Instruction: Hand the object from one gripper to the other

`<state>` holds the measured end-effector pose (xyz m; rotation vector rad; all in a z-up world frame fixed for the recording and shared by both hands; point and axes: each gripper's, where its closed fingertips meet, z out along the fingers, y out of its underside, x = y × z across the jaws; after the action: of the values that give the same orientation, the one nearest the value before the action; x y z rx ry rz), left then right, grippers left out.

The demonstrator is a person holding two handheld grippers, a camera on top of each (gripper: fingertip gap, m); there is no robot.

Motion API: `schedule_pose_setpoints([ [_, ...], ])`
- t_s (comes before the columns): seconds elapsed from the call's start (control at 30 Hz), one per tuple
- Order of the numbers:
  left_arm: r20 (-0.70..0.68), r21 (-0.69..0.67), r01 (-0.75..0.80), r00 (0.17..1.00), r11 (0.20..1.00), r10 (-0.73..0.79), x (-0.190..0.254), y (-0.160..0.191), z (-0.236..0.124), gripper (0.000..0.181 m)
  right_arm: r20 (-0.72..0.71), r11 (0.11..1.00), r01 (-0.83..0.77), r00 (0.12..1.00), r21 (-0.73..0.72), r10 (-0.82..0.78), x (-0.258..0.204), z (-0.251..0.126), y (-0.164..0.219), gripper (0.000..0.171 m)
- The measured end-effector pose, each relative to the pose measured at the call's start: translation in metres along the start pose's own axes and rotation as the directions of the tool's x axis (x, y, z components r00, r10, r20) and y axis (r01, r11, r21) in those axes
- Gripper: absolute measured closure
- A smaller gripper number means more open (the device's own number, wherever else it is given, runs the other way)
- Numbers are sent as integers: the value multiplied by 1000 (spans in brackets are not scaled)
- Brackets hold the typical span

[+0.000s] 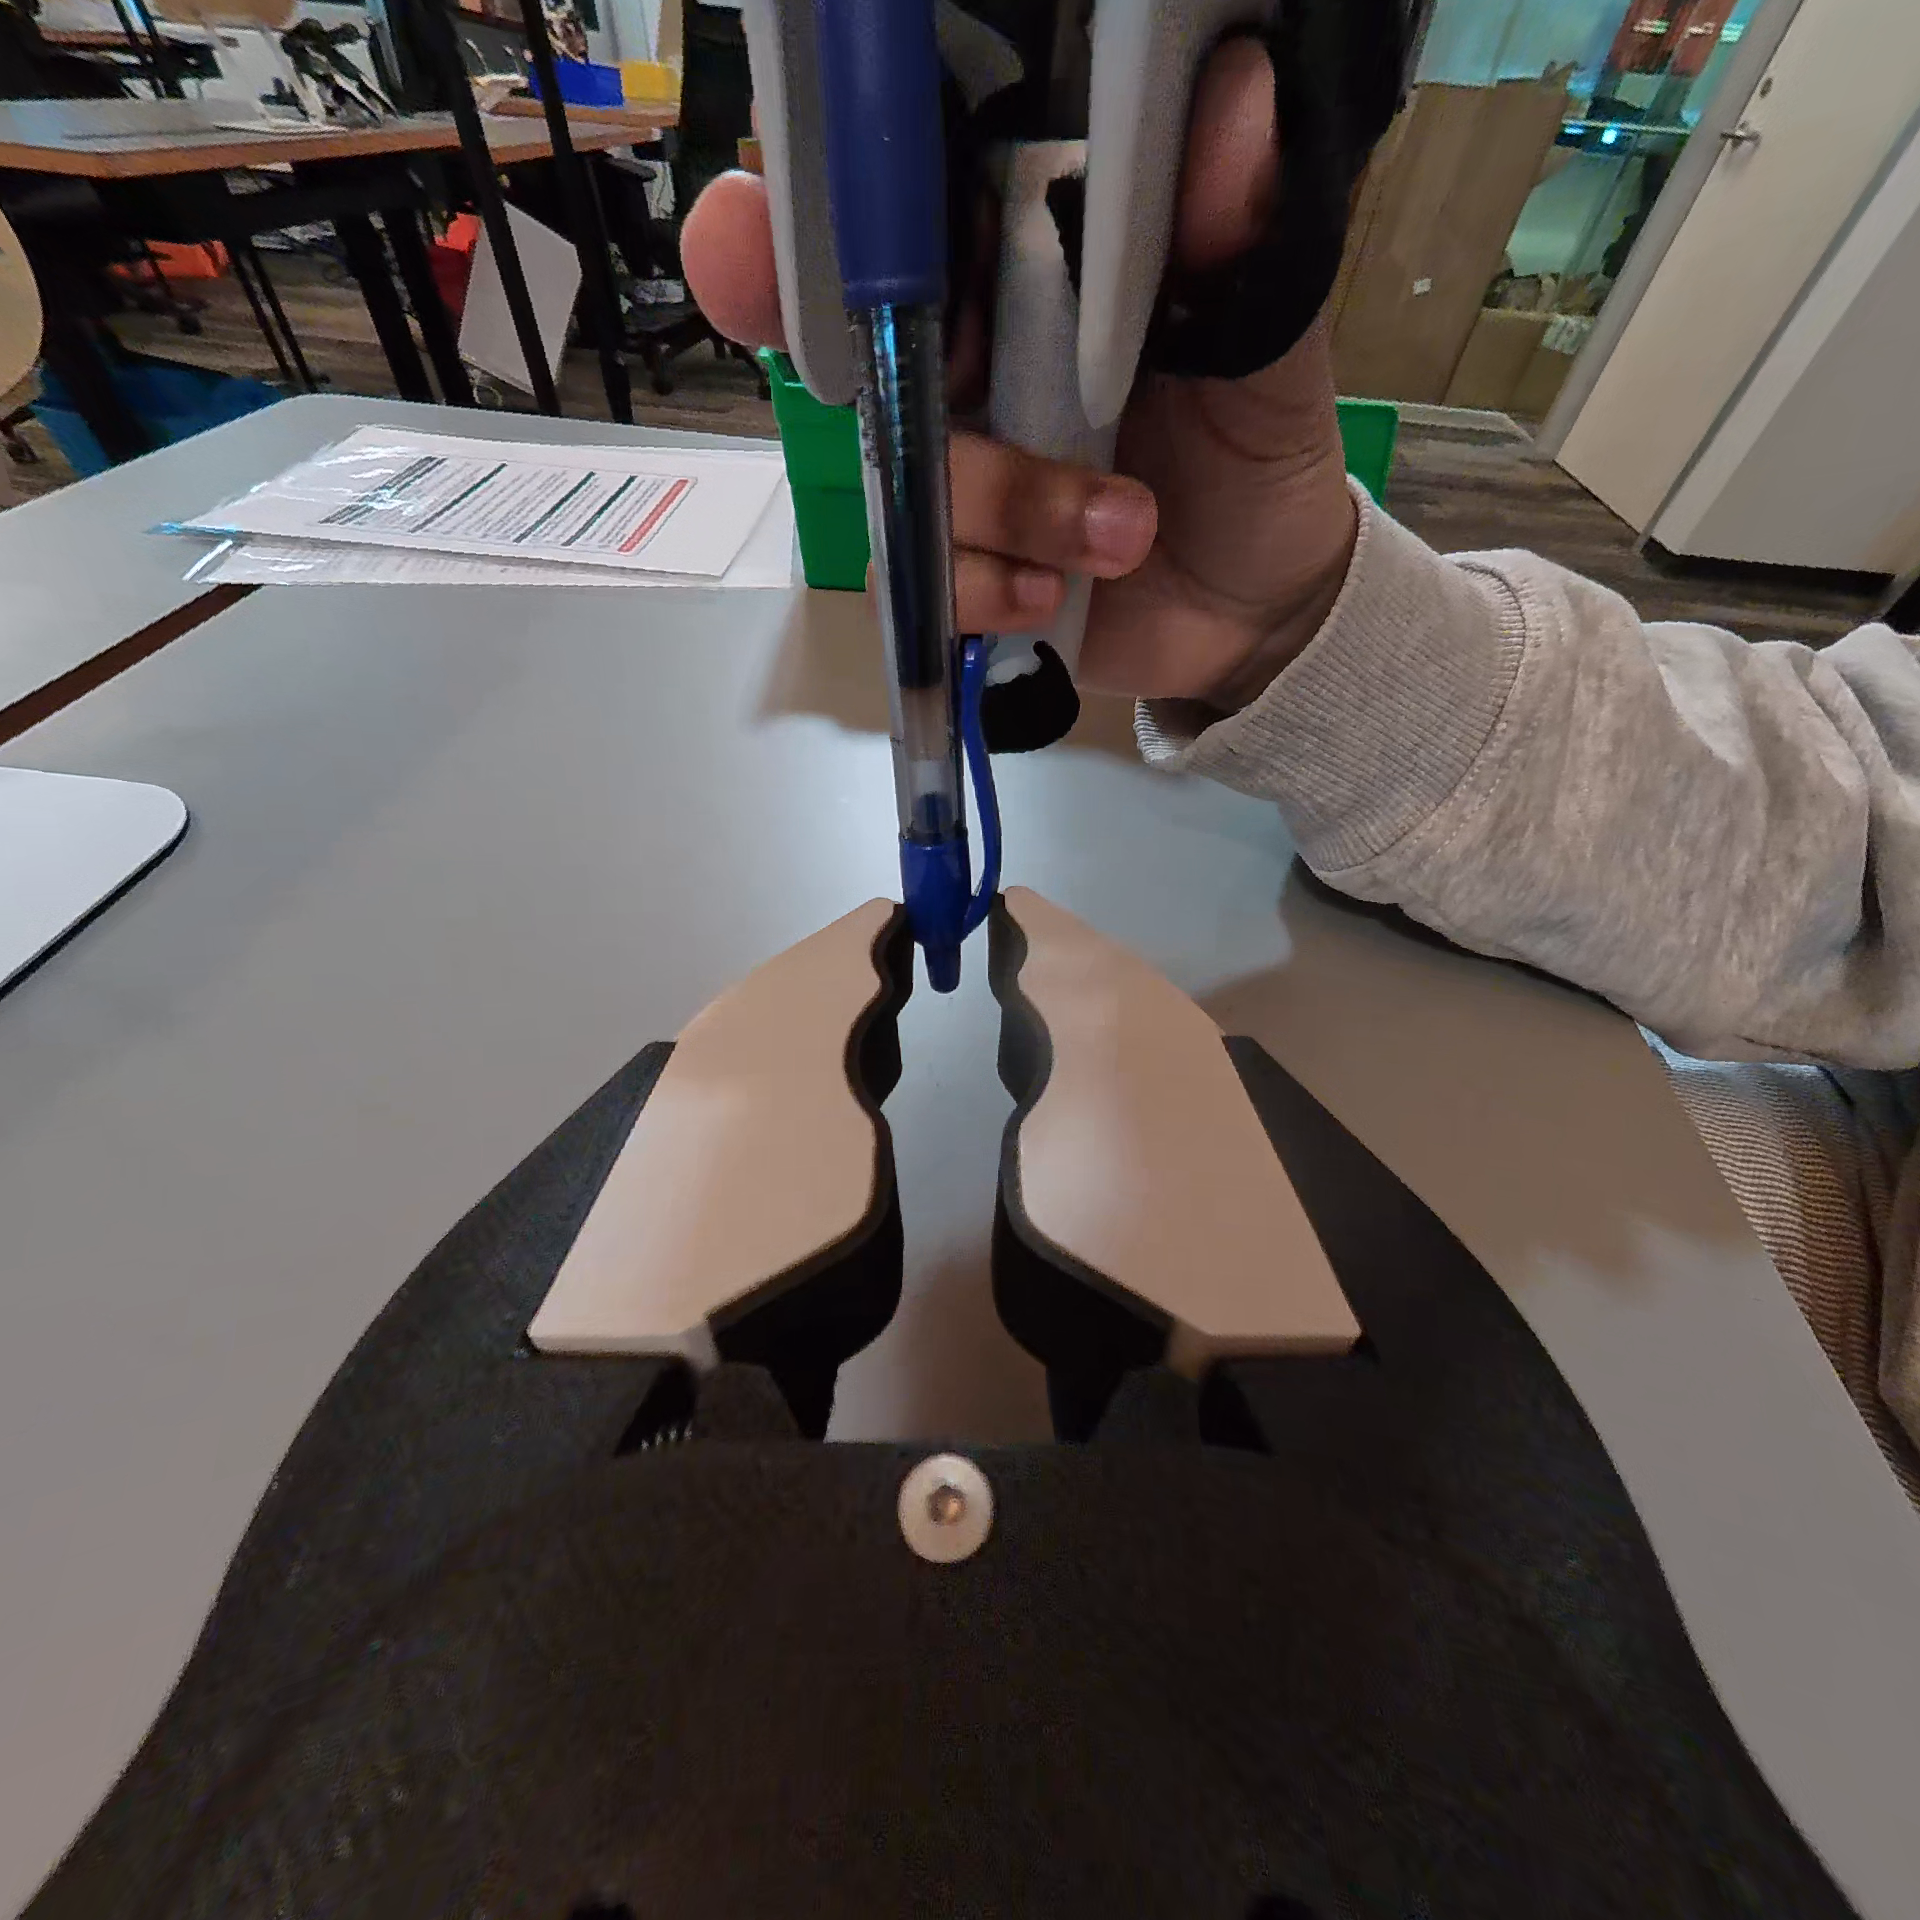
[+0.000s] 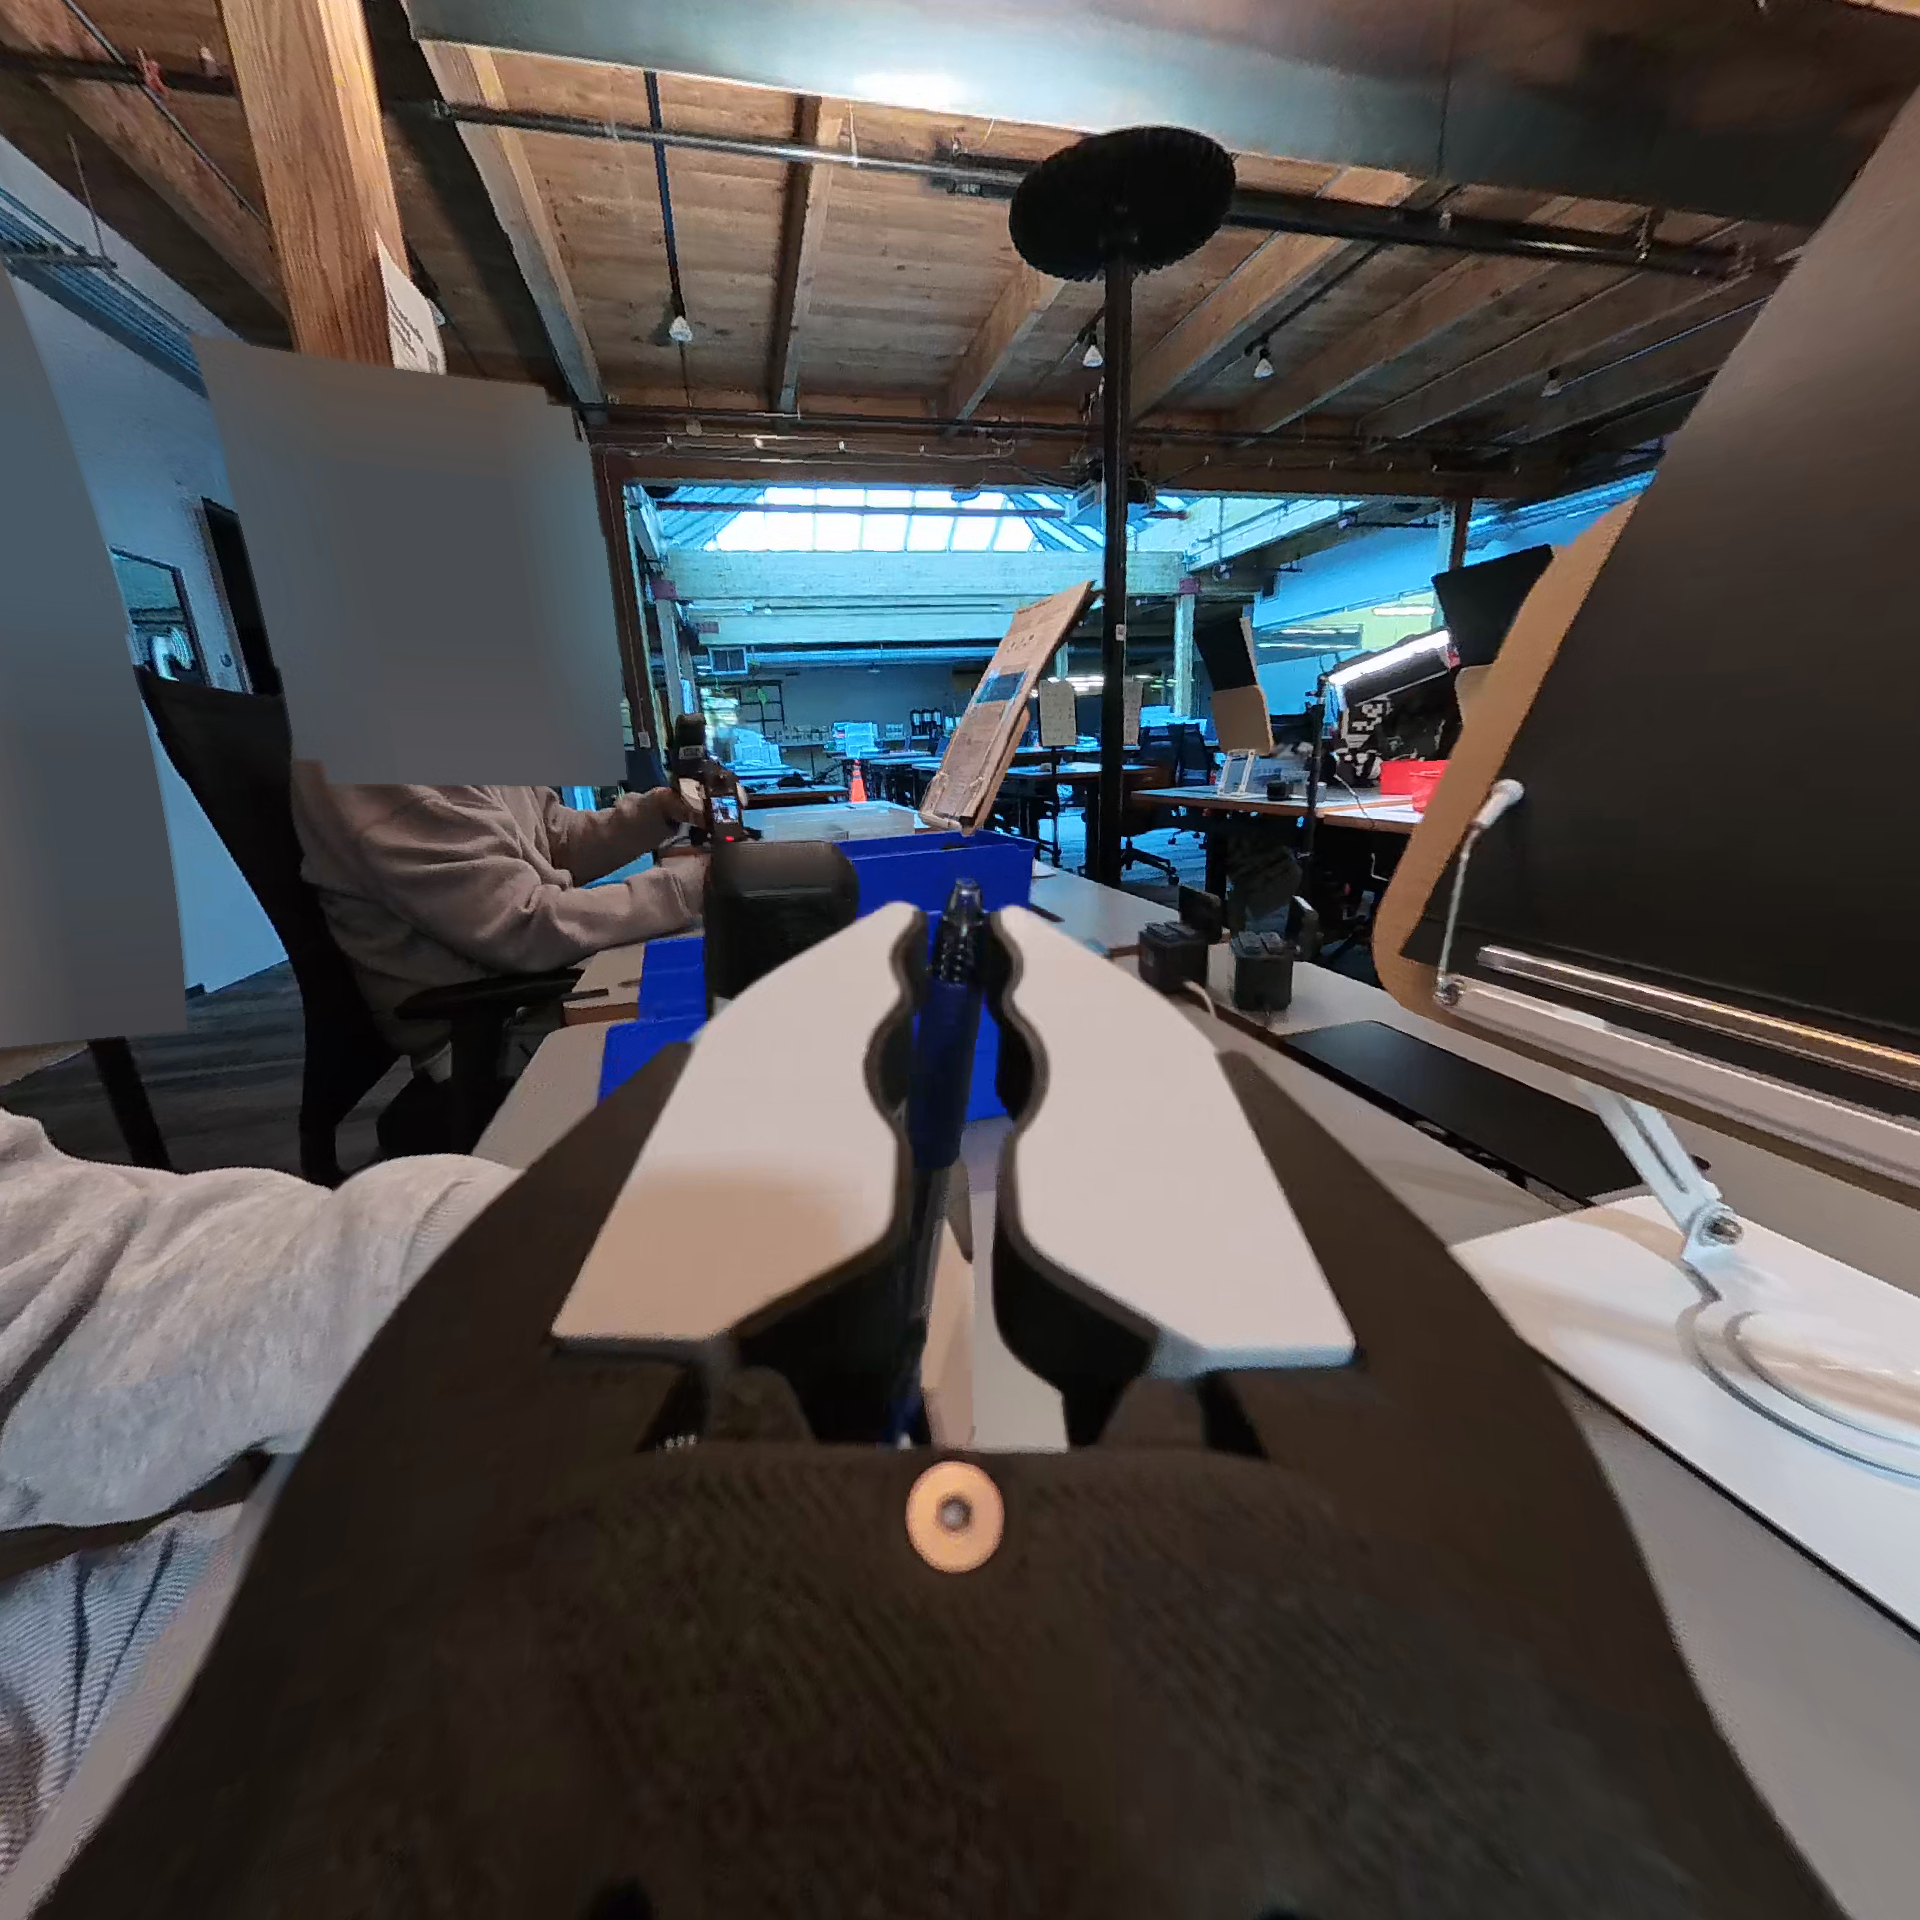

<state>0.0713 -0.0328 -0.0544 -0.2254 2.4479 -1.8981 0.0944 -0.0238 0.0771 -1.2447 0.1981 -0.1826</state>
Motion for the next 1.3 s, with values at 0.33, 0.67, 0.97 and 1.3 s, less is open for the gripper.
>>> schedule_pose_setpoints([
  [0.33,25,8,-27,999,1000,27,-3,1,2,167,-6,1000,23,1000,-15,-23,-2,3,1,162],
  [0.67,59,120,-24,998,993,17,-6,-18,-4,112,8,997,18,1000,-69,-18,-4,8,13,162],
  [0.97,158,240,37,985,970,-77,-25,-36,-17,55,31,988,27,999,-151,-22,-10,20,34,162],
  [1.3,76,327,47,994,944,-76,-17,-48,-31,125,58,989,21,998,-150,-12,-16,24,37,162],
])
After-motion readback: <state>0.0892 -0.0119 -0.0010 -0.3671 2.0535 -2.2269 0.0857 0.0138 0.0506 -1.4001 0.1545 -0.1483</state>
